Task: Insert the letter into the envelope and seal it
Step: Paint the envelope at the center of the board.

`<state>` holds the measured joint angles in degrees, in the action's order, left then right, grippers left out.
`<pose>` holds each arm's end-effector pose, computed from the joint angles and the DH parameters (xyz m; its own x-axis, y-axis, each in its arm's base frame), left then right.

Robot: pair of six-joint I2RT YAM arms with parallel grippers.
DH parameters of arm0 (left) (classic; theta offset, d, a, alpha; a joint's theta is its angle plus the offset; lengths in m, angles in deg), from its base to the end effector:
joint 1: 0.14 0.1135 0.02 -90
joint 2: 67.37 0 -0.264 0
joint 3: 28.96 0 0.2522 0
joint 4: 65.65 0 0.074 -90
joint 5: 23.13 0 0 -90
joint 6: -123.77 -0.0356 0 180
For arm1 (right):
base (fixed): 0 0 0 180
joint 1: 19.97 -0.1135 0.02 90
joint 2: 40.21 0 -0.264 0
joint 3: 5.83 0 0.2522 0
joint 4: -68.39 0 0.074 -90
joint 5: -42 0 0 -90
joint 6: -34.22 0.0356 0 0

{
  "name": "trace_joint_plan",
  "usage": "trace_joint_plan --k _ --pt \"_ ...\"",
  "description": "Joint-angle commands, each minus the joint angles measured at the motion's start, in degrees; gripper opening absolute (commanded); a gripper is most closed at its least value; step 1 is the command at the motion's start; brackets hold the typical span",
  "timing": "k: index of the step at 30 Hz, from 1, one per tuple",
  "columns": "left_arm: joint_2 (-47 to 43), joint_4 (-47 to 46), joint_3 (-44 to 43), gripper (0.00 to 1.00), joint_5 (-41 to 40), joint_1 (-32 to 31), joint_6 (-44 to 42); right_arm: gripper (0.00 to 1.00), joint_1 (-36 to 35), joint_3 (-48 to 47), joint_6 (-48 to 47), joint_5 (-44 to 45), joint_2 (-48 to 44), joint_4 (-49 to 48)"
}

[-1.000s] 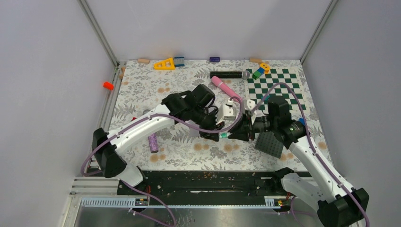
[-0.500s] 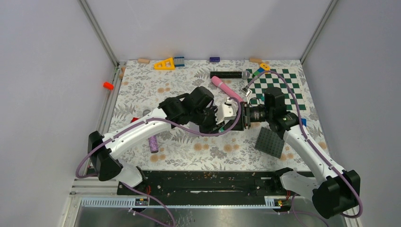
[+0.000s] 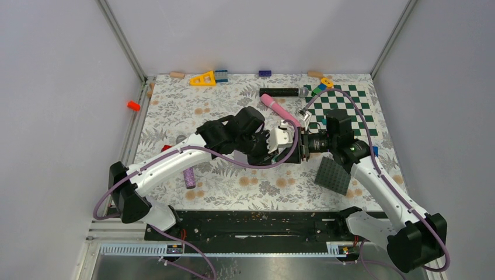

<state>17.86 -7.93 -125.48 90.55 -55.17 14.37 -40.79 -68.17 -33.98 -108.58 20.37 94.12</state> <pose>0.1710 -0.2695 0.3487 -0.0897 0.6590 -0.7468 0.9954 0.0839 -0.0455 0.2002 0.1093 0.3140 -0.6937 -0.0686 -0.7170 -0.7118 0.2173 0.6679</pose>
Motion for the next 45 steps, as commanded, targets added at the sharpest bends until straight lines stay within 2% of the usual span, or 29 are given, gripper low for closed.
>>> trace_joint_plan --k 1,18,25,30,37,41,45 --pt "-0.18 -3.37 -0.71 0.04 -1.93 0.16 0.15 0.46 -1.73 -0.61 -3.33 2.14 -1.37 3.22" --pt "1.18 -2.35 -1.74 0.04 -0.98 -0.14 -0.13 0.39 -3.84 -2.27 -3.31 4.83 0.96 2.59" --pt "1.38 -2.19 -2.07 0.04 -1.26 -0.33 -0.12 0.31 -4.13 -2.1 -3.26 5.22 0.98 2.36" --pt "1.57 -2.06 -2.12 0.04 -1.53 -0.54 -0.2 0.38 -4.17 -1.57 -0.91 4.18 0.95 -0.04" --pt "1.52 -2.09 -2.14 0.04 -1.64 -0.7 -0.2 0.4 -4.23 -1.5 -0.14 4.53 1.19 -1.13" --pt "1.67 -2.04 -2.19 0.04 -1.54 -0.7 -0.2 0.33 -4.23 -0.91 -0.18 4.88 1.21 -1.79" --pt "1.72 -2.04 -2.47 0.04 -1.73 -0.72 -0.2 0.17 -4.38 -0.74 -0.09 4.42 1.5 -2.15"
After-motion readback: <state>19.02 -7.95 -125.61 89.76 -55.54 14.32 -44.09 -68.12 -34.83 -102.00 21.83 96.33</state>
